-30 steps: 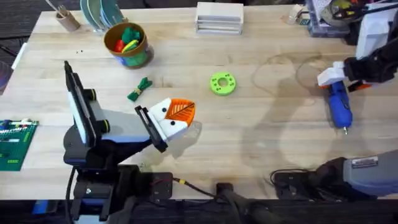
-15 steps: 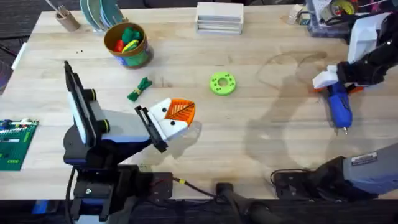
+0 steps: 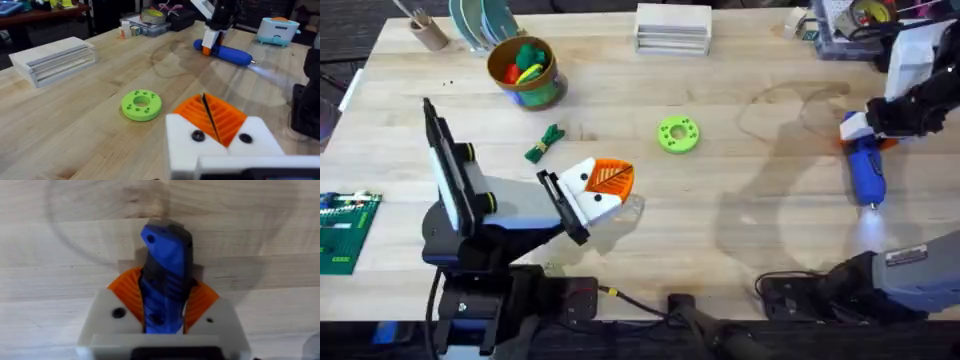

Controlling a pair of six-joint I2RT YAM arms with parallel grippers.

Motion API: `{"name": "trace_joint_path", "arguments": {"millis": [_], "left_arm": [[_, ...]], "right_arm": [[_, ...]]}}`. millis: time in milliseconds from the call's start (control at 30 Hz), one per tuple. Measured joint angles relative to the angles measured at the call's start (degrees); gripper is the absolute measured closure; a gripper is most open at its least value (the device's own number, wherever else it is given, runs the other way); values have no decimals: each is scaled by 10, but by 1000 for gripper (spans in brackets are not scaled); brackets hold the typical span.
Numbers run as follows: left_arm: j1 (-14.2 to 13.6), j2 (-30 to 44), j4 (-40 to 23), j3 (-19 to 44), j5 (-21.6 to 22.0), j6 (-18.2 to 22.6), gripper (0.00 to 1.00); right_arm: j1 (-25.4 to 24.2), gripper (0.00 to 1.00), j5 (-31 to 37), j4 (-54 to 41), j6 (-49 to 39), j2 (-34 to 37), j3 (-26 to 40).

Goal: Pick up the gripper from the table and insert it into the empty holder that is missing its gripper. Then pick up a screw, insert it into the mounting hole, and use the screwdriver to tighten it. Finally, clean up the table by picking up the vegetable and placing it into the bucket.

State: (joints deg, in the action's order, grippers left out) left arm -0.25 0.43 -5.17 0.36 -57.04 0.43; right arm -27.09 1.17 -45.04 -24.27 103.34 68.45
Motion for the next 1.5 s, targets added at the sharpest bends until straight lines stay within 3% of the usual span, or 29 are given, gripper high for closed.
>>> {"name": "trace_joint_path", "arguments": {"millis": [100,167,200,667,1500], "left_arm": [[0,0,0,0,0,0,993],[0,0,0,0,0,0,993],[0,0,0,0,0,0,993],[0,0,0,0,0,0,993],[0,0,0,0,0,0,993]], "right_arm": [[-1,780,5,4,-2,2,1],[-2,955,5,7,-3,5,1],[-2,978,5,8,-4,5,2],[7,972,-68,-55,-2,-13,9],[79,973,-142,17,78,-394,19]]}}
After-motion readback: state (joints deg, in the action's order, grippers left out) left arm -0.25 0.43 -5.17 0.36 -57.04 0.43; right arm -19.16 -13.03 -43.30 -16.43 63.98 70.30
